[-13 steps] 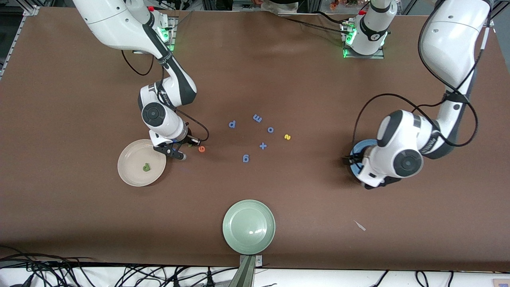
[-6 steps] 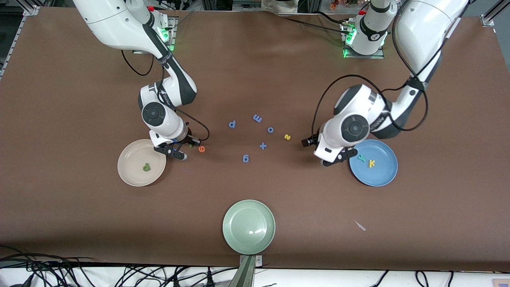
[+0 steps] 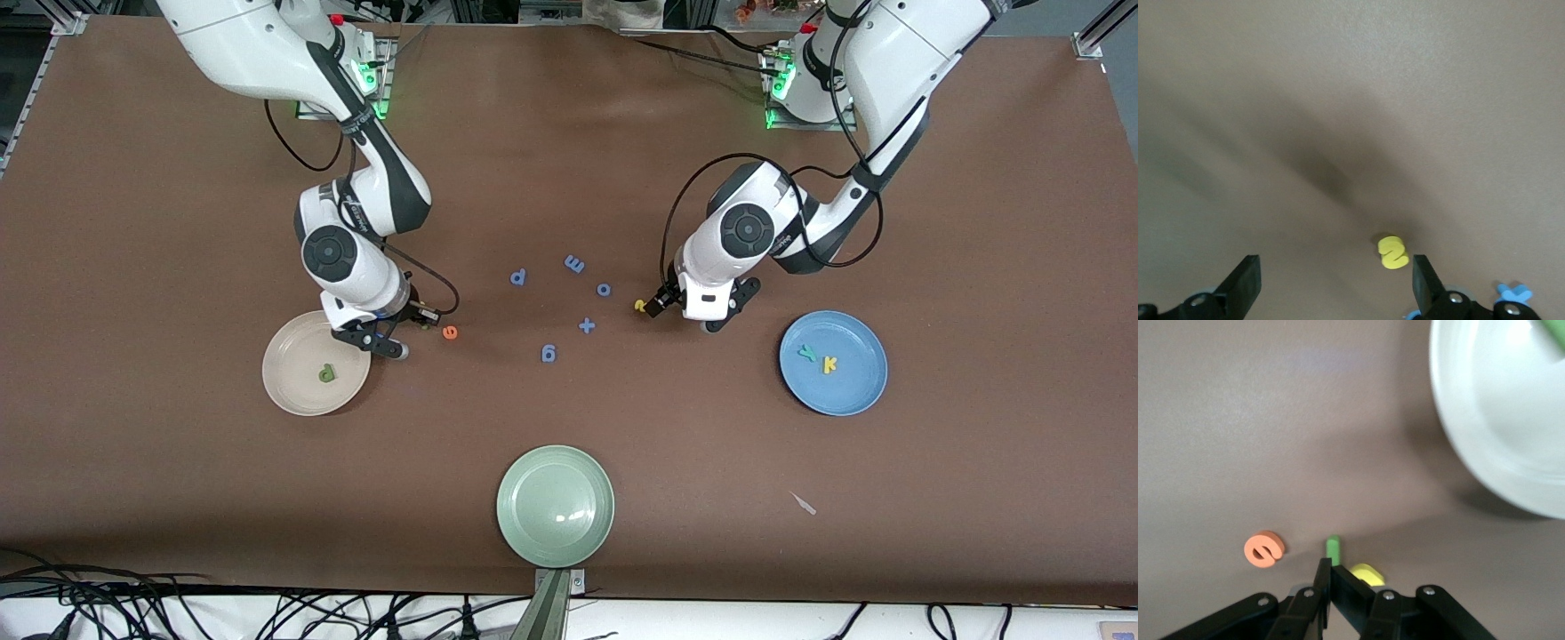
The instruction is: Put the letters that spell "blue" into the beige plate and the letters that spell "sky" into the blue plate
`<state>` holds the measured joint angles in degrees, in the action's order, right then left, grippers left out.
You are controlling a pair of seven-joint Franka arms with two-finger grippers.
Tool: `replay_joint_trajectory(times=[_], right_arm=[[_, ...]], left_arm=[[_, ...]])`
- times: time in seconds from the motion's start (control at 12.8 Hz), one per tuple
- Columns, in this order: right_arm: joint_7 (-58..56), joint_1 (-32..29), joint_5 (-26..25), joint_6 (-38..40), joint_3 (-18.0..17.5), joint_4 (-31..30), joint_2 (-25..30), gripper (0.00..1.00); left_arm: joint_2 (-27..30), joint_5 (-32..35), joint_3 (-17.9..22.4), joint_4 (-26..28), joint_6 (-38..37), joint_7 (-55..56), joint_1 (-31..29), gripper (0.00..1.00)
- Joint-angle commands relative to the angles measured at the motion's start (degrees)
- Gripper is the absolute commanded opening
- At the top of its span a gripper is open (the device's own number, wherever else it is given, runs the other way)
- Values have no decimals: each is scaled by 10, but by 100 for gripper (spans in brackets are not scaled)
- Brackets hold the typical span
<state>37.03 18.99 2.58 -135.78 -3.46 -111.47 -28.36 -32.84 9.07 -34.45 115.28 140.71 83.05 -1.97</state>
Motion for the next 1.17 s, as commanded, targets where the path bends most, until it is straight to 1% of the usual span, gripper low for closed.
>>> replay_joint_trajectory(times=[0.0,0.16,0.23,0.31,0.39,0.47,0.55,0.7,0.78,0.86,0.94,1.02,1.1], right_arm=[[-69,-5,-2,84,31,36,16,2],[-81,-5,1,93,35,39,16,2],[-88,-6,1,93,37,40,16,3],[-92,-6,1,93,42,40,16,8],[-86,-6,3,90,42,38,15,26],[-82,-5,4,84,40,36,12,51],[-81,-4,4,74,38,32,8,69],[-59,2,5,11,36,-4,-3,88],[-38,9,4,-23,33,-22,-4,88],[-30,9,4,-26,30,-22,-4,88],[-18,9,5,-26,26,-17,-4,88],[13,9,4,-26,8,-3,-5,89],[41,13,4,-26,2,15,-11,89]], left_arm=[[-11,-5,4,4,39,35,13,100],[-20,-5,6,3,61,62,31,100],[-31,-1,15,1,73,84,45,100],[-37,21,34,-1,76,97,63,100],[-40,45,51,-3,76,118,80,100],[-43,65,61,-6,76,140,93,100],[-44,80,68,-9,76,149,96,96],[-48,83,69,-15,76,149,97,73],[-48,83,69,-16,76,149,97,57],[-49,83,69,-16,76,149,97,41],[-49,83,69,-16,76,149,97,31],[-50,84,69,-16,76,148,100,24],[-50,84,69,-17,76,147,104,13]])
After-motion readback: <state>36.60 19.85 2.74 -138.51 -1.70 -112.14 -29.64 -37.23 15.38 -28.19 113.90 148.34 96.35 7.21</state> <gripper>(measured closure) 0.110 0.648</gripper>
